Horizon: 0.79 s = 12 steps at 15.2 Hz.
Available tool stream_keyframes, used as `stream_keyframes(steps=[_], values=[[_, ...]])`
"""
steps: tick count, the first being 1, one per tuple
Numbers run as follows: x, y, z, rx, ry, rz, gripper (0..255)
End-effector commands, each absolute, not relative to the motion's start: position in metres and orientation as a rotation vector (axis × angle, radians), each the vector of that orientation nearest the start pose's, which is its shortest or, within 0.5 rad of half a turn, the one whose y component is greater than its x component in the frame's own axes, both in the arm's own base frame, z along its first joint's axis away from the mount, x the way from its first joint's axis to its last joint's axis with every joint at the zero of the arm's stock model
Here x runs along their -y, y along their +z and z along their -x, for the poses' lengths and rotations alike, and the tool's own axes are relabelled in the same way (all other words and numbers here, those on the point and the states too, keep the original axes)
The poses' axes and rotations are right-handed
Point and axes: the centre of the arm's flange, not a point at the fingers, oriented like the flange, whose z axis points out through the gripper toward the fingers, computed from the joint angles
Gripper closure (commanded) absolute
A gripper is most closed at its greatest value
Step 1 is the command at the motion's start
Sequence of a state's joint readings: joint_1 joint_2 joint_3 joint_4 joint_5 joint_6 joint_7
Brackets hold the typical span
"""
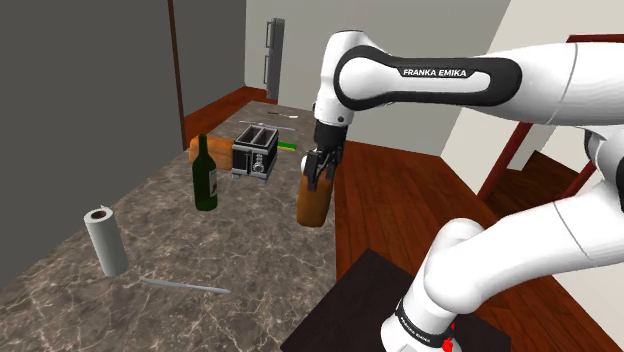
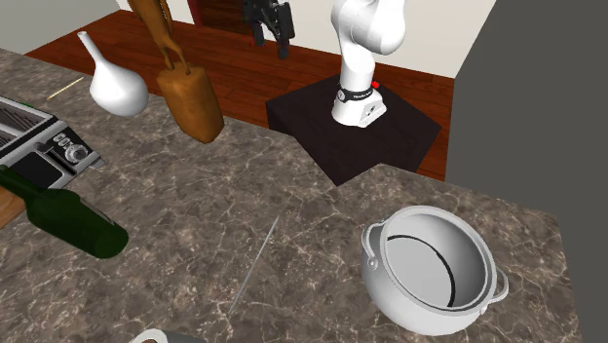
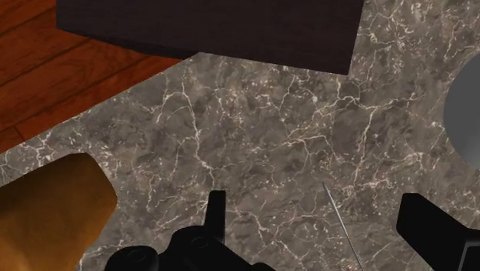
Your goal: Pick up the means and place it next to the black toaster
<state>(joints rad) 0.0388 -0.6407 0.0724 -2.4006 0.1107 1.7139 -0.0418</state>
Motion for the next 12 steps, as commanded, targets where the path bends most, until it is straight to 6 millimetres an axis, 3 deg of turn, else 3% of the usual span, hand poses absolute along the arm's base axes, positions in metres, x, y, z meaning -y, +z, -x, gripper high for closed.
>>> stream_keyframes(steps=[1, 12], values=[[-0.066, 0.515, -0.366, 0.229, 0.072, 3.072, 0], [-0.143, 0.415, -0.443, 0.471, 0.075, 3.069, 0]])
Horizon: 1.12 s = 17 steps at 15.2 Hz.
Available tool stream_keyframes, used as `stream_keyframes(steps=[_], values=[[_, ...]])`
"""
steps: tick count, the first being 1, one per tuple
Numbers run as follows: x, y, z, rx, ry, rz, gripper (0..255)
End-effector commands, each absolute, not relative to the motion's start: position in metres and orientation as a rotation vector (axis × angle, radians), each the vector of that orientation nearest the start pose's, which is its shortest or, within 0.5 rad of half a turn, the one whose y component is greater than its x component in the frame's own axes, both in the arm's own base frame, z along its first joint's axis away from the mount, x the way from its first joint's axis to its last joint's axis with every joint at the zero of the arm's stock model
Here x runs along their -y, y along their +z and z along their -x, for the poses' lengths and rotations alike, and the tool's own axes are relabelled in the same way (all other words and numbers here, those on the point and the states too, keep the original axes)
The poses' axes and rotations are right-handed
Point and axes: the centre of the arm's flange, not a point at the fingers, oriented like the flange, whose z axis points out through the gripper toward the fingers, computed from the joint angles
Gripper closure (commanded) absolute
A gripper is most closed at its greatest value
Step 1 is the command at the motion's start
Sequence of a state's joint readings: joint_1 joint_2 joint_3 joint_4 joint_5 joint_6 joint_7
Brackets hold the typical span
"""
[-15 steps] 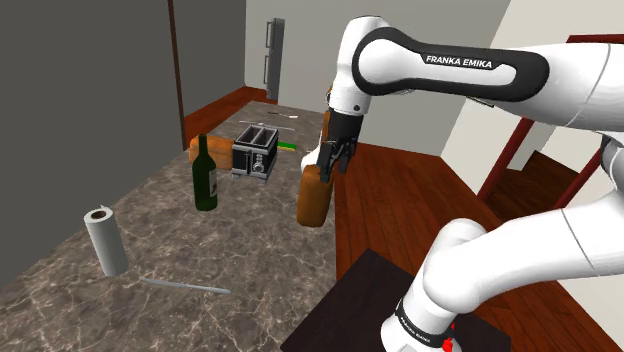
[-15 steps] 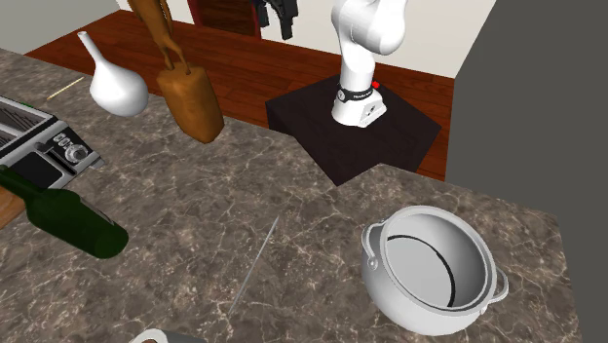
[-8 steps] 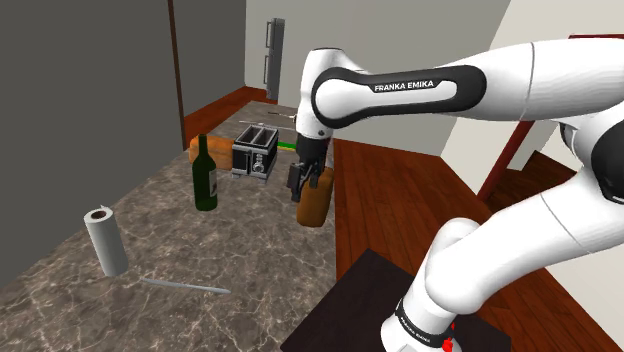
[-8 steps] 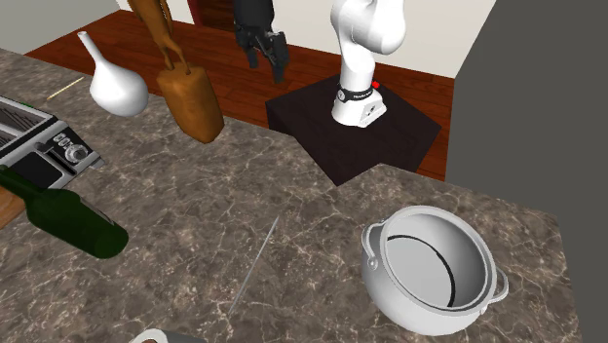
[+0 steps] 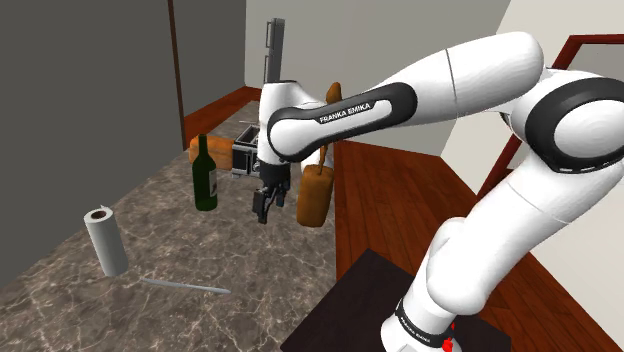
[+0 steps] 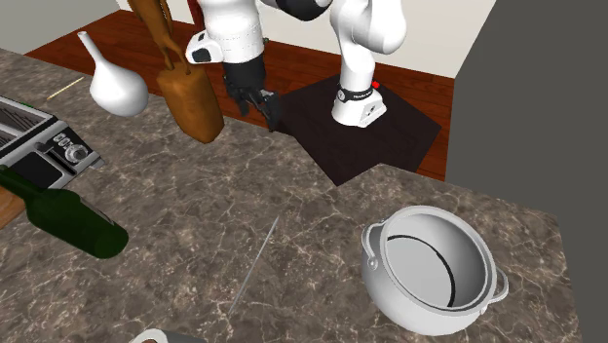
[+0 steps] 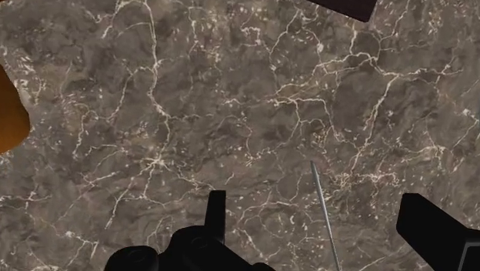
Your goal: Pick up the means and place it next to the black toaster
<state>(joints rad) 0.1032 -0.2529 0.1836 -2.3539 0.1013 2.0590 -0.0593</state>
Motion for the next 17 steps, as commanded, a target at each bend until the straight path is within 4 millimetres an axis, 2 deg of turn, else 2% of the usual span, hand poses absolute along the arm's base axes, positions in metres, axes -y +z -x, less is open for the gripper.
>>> stream_keyframes(steps=[1, 17], values=[[-0.15, 0.406, -0.449, 0.494, 0.075, 3.068, 0], [-0.277, 0.258, -0.537, 0.848, 0.079, 3.027, 0]])
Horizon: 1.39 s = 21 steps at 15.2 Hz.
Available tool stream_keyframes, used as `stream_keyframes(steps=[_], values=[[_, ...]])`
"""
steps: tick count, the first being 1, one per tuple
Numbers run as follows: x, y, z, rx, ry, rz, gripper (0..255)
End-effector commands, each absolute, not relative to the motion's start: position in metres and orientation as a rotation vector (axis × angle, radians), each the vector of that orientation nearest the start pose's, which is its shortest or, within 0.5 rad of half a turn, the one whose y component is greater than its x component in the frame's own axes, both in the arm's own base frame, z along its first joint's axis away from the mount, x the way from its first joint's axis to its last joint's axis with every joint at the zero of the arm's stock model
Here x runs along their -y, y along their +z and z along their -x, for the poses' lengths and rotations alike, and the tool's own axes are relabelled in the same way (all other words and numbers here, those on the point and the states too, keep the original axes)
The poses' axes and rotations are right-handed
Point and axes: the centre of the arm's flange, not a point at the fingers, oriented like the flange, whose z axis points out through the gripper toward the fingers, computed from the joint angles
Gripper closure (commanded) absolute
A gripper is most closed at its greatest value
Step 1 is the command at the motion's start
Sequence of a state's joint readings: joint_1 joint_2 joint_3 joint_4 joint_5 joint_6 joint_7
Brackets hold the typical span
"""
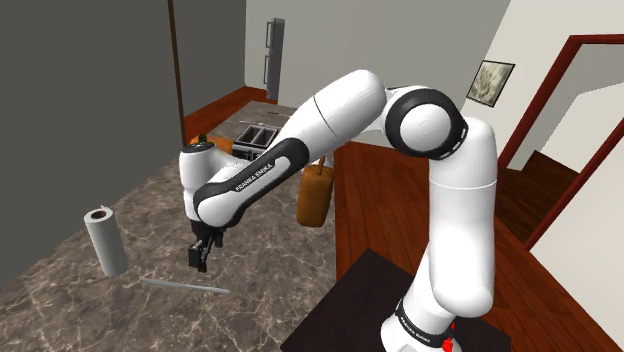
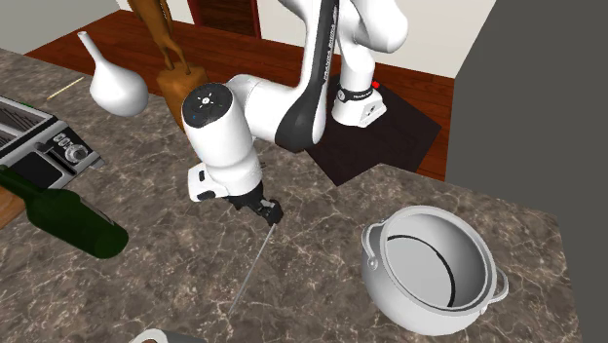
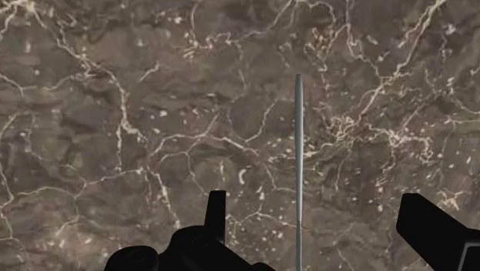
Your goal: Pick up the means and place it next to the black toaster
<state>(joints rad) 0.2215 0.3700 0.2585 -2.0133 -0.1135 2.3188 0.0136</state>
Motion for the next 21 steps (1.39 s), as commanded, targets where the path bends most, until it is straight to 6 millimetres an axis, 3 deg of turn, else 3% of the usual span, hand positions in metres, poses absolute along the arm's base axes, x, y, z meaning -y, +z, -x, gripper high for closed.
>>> stream_keyframes(steps=[1, 5, 12, 20, 21], values=[[-0.286, 0.248, -0.542, 0.87, 0.079, 3.023, 0], [-0.315, 0.217, -0.556, 0.944, 0.08, 3.009, 0], [-0.313, 0.177, -0.554, 0.944, 0.08, 3.009, 0], [-0.313, 0.177, -0.554, 0.944, 0.08, 3.009, 0], [-0.313, 0.177, -0.554, 0.944, 0.08, 3.009, 255]])
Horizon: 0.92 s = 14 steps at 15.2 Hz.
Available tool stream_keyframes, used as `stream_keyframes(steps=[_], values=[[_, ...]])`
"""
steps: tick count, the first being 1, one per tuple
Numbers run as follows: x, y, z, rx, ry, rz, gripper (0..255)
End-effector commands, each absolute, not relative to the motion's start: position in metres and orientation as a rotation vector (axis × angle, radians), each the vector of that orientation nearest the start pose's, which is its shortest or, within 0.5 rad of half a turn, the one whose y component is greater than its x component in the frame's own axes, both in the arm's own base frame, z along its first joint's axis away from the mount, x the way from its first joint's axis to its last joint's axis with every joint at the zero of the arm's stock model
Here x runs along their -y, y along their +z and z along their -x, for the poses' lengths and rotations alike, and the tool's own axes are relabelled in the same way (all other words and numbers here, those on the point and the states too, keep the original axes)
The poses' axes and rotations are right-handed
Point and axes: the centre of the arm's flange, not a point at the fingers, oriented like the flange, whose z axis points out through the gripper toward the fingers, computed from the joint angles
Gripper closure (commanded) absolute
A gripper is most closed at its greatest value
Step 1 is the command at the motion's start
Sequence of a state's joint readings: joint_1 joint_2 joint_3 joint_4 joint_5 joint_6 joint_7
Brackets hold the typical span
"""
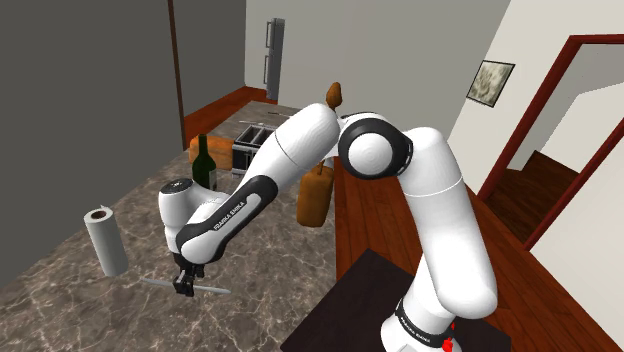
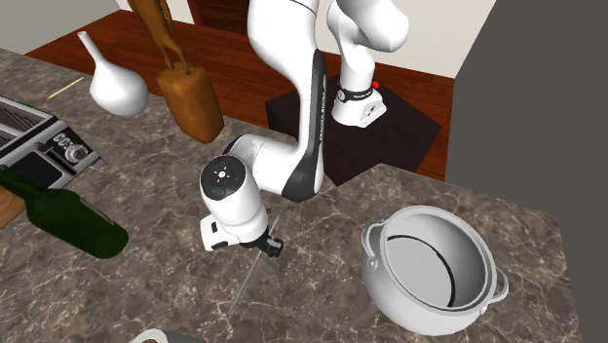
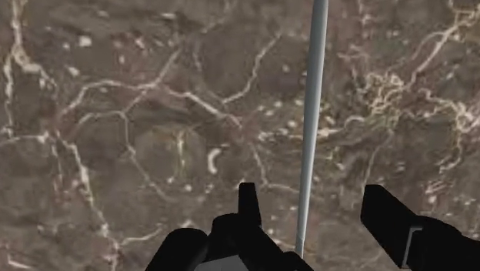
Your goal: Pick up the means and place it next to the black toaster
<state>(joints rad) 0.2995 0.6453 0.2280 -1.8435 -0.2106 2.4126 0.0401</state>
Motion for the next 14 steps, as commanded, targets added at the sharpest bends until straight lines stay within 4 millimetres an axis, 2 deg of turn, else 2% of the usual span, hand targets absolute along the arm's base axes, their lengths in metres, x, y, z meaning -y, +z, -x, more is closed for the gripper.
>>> stream_keyframes(steps=[1, 9, 14], values=[[-0.313, 0.177, -0.554, 0.944, 0.08, 3.009, 255], [-0.313, 0.177, -0.554, 0.944, 0.08, 3.009, 255], [-0.313, 0.203, -0.554, 0.944, 0.08, 3.009, 255]])
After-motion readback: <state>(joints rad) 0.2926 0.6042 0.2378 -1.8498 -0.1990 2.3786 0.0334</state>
